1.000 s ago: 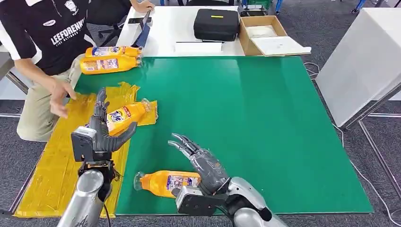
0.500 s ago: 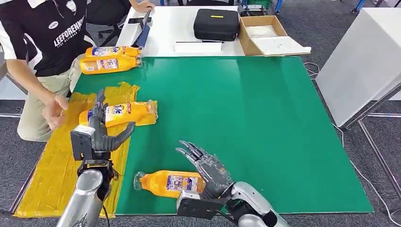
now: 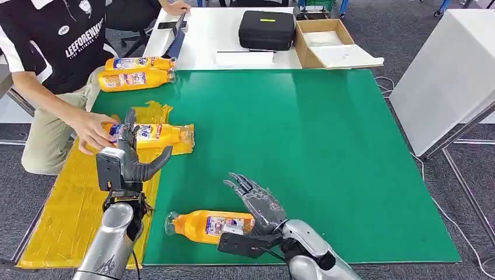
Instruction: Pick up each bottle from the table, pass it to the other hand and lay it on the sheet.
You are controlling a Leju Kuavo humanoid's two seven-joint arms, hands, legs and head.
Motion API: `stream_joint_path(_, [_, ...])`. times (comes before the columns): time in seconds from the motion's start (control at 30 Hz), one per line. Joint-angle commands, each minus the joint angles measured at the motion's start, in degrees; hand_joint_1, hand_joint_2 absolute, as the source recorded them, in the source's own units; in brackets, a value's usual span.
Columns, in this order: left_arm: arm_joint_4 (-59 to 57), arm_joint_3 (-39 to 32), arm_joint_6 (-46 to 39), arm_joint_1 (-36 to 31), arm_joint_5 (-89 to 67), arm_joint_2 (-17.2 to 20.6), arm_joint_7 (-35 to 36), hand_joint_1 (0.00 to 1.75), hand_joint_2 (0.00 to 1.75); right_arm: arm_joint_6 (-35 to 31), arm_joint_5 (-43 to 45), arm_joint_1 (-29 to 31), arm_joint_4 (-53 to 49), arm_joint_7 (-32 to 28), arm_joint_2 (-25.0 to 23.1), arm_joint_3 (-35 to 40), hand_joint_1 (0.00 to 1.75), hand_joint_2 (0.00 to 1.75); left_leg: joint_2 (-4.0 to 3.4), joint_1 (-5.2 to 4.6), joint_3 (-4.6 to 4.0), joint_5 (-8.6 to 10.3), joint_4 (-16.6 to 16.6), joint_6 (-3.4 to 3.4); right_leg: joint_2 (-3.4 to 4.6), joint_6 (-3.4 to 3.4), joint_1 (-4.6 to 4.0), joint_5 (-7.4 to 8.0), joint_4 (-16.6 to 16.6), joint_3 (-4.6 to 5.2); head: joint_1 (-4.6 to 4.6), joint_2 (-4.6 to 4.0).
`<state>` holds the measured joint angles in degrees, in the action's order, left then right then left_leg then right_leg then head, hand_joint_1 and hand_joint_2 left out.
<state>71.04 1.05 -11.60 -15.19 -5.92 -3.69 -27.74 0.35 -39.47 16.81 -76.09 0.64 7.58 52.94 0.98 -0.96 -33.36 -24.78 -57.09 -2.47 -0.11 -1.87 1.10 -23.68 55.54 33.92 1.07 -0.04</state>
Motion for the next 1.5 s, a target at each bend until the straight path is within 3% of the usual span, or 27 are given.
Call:
stream_joint_path(0.03, [-6.51, -0.92, -0.46, -2.94, 0.34, -0.96, -0.27, 0.0, 1.75, -1.13, 1.84, 5.43, 10.69, -2.45, -1.98, 4.57, 0.0, 1.75, -0.05, 0.02, 0.11, 0.0, 0.04, 0.12, 0.02, 0.07, -0.02, 0.01, -0.06, -0.1, 0.0, 0.02])
stream_joint_path(0.43, [-10.37, -2.85, -0.37, -4.05, 1.83, -0.4, -1.48, 0.0, 1.75, -0.14, 8.35, 7.28, 12.17, -4.95, -2.25, 8.47, 0.0, 1.75, -0.1, 0.06, 0.19, -0.04, 0.03, 0.2, 0.04, 0.11, -0.05, -0.01, -0.07, -0.19, 0.02, 0.0])
stream_joint_path(0.57, [-12.26, -3.21, -0.24, -4.78, 2.86, -0.1, -2.49, 0.0, 1.75, -0.07, 14.11, 7.05, 5.92, -7.75, -0.47, 9.12, 0.0, 1.75, -0.07, 0.02, 0.1, -0.03, 0.02, 0.15, 0.02, 0.09, -0.02, -0.02, -0.02, -0.11, 0.02, 0.0])
stream_joint_path(0.67, [-12.62, -3.27, -0.24, -4.84, 3.04, -0.03, -2.64, 0.0, 1.75, 0.02, 14.33, 6.83, 3.6, -7.56, 0.3, 8.89, 0.0, 1.75, -0.08, 0.06, 0.14, -0.06, -0.01, 0.22, 0.02, 0.12, -0.06, -0.04, -0.02, -0.17, 0.02, 0.0])
stream_joint_path(0.83, [-11.94, -3.27, 0.06, -4.17, 4.3, -0.19, -2.98, 0.0, 1.75, -2.52, 12.08, 3.41, -8.67, -7.44, 4.15, 4.83, 0.0, 1.75, 0.05, 0.0, 0.01, -0.01, -0.02, 0.12, -0.09, 0.07, 0.0, -0.04, 0.01, -0.04, 0.02, 0.02])
stream_joint_path(0.97, [-12.84, -3.13, 0.37, -5.61, 4.84, -1.3, -2.22, 0.0, 1.75, 3.46, 14.91, 1.82, -15.37, -6.88, 5.81, 2.53, 0.0, 1.75, 0.04, 0.09, 0.16, -0.13, -0.1, 0.27, -0.13, 0.15, -0.1, -0.13, 0.0, -0.24, 0.02, 0.0])
stream_joint_path(1.17, [-15.46, -3.27, 0.04, -6.88, 6.01, -1.34, -2.57, 0.0, 1.75, 6.48, 17.82, 3.45, -12.95, -7.04, 5.96, 3.65, 0.0, 1.75, 0.01, 0.0, 0.06, 0.0, -0.01, 0.14, -0.06, 0.08, -0.01, -0.01, -0.03, -0.08, 0.02, 0.02])
stream_joint_path(1.27, [-15.46, -3.27, 0.04, -6.88, 6.01, -1.34, -2.57, 0.0, 1.75, 6.48, 17.82, 3.45, -12.95, -7.04, 5.96, 3.65, 0.0, 1.75, -0.14, 0.14, 0.28, -0.09, -0.04, 0.39, 0.02, 0.23, -0.15, -0.03, -0.11, -0.33, 0.02, 0.0])
stream_joint_path(1.37, [-15.45, -3.32, 0.08, -6.86, 6.13, -1.31, -2.62, 0.0, 1.75, 6.76, 18.24, 3.47, -12.77, -7.1, 5.93, 3.77, 0.0, 1.75, -0.05, 0.02, 0.05, -0.02, -0.02, 0.13, 0.01, 0.18, -0.03, 0.07, -0.03, -0.05, 0.02, 0.0])
stream_joint_path(1.5, [-17.74, -3.69, -0.26, -7.73, 7.44, -1.15, -2.99, 0.0, 1.75, 10.1, 23.49, 4.65, -8.82, -6.45, 6.66, 5.47, 0.0, 1.75, -0.09, 0.06, 0.18, -0.06, -0.01, 0.21, 0.0, 0.22, -0.06, 0.04, -0.07, -0.2, 0.0, 0.02])
